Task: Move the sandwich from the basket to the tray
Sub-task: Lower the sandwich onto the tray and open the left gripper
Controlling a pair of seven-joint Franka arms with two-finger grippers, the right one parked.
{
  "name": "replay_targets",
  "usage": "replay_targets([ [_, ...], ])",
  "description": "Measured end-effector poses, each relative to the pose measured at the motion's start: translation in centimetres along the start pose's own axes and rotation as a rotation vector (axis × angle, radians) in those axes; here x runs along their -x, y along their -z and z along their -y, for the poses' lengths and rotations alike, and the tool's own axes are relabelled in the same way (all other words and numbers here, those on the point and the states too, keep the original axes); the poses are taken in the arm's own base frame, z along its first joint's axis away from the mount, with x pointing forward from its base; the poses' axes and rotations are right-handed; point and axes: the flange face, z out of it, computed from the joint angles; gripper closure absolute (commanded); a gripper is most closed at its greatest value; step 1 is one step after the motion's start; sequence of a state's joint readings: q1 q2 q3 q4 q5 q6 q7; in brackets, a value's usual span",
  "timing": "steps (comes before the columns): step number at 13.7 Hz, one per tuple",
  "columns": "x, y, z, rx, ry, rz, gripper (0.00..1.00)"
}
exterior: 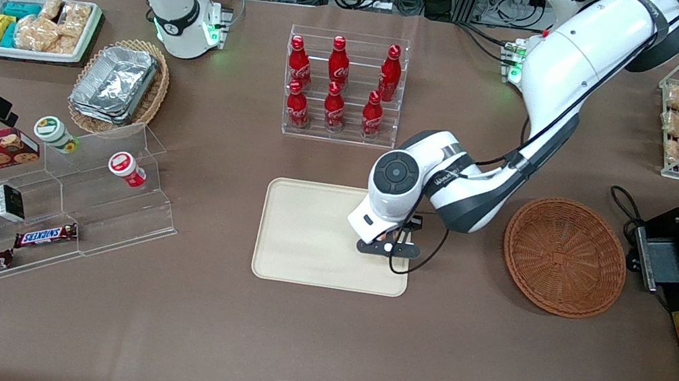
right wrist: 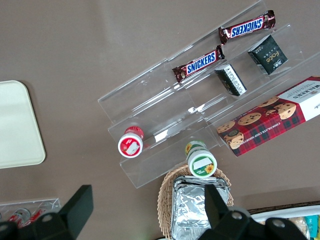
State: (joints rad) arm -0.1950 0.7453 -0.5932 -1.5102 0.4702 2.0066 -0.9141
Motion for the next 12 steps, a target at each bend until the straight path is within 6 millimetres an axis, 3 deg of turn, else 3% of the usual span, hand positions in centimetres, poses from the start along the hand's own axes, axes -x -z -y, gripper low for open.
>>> replay_targets([
  [10, -0.2, -3.4, -2.5, -0.061, 0.021, -0.029, 0.84],
  [12, -0.3, -3.3, -2.5, -0.063, 0.023, -0.029, 0.74],
])
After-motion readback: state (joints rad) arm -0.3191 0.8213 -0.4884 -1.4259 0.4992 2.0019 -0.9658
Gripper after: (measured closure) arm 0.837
